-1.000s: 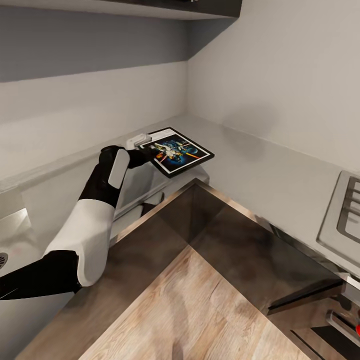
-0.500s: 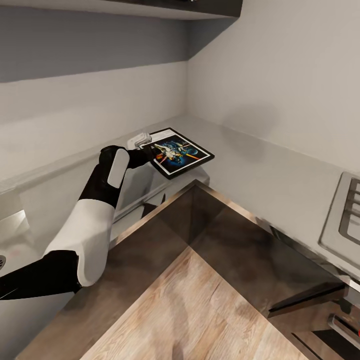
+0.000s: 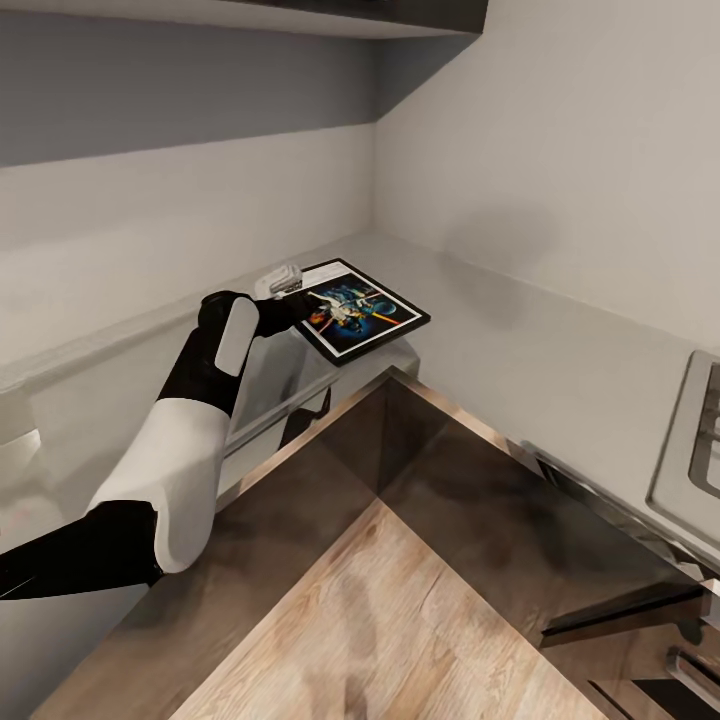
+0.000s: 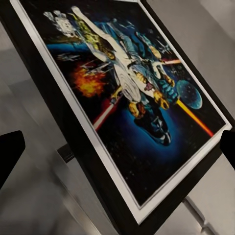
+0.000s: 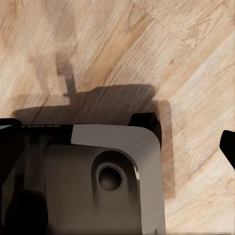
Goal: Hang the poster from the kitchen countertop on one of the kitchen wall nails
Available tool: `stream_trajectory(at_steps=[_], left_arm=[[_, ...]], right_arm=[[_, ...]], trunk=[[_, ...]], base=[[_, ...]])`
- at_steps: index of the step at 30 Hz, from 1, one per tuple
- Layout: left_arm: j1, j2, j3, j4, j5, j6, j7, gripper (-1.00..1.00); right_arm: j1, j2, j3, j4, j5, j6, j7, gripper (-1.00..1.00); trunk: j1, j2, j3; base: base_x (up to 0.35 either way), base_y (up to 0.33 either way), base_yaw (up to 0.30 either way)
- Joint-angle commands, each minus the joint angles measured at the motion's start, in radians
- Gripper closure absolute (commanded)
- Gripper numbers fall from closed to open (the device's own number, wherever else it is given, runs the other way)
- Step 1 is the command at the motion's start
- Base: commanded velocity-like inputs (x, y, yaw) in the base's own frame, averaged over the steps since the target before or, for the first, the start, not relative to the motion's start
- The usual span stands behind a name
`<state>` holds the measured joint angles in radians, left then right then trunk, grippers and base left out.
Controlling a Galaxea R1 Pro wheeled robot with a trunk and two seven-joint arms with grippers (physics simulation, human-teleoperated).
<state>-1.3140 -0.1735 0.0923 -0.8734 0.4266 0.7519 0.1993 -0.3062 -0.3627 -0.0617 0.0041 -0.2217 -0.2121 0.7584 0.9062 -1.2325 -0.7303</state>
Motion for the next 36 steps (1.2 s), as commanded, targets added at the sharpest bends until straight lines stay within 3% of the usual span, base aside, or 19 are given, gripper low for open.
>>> stream_trajectory(at_steps=[1,13,17,20,23,27,28,30,36], left_arm=[[-0.001,-0.001,0.003,-0.001,0.011,0.004,0.008,-1.00],[-0.001,-0.001,0.001,-0.008,0.008,0.004,0.011,-1.00],[-0.002,-0.001,-0.017,-0.010,0.004,0.009,0.015,-1.00],[-0.081,-0.001,-0.020,0.027,0.003,0.038,0.043,-1.00],[-0.211,-0.001,-0.021,0.136,0.004,0.060,0.084,-1.00],[-0.346,-0.001,-0.021,0.276,0.004,0.068,0.100,-1.00],[-0.408,-0.001,-0.021,0.326,0.004,0.069,0.103,-1.00],[-0.445,-0.001,-0.021,0.352,0.004,0.070,0.104,-1.00],[-0.476,-0.001,-0.018,0.370,0.005,0.068,0.104,-1.00]], right_arm=[[-0.001,0.000,-0.006,0.002,0.001,-0.001,0.005,-1.00],[0.000,0.001,-0.005,0.008,0.001,-0.003,0.004,-1.00],[-0.001,0.001,-0.006,0.008,0.001,-0.003,0.004,-1.00],[0.000,0.003,-0.005,0.008,0.001,-0.004,0.004,-1.00],[-0.001,0.010,-0.005,0.007,0.008,-0.005,0.003,-1.00],[-0.001,0.014,-0.004,0.007,0.054,-0.006,0.003,-1.00],[-0.001,0.018,-0.004,0.007,0.084,-0.005,0.003,-1.00],[-0.001,0.022,-0.005,0.008,0.105,-0.005,0.002,-1.00],[-0.001,0.024,-0.006,0.008,0.122,-0.003,0.004,-1.00]], trunk=[[0.000,0.000,-0.001],[0.000,0.000,-0.001],[0.000,0.000,-0.001],[0.000,0.000,-0.001],[0.000,0.000,-0.001],[0.000,0.000,-0.001],[0.000,0.000,-0.001],[0.000,0.000,-0.001],[0.000,0.000,-0.001]], base=[[0.005,0.000,0.000],[0.001,0.000,0.000],[0.000,0.000,0.000],[0.000,0.000,0.000],[0.000,0.000,0.000],[0.000,0.000,0.000],[0.000,0.000,0.000],[0.000,0.000,0.000],[0.000,0.000,0.000]])
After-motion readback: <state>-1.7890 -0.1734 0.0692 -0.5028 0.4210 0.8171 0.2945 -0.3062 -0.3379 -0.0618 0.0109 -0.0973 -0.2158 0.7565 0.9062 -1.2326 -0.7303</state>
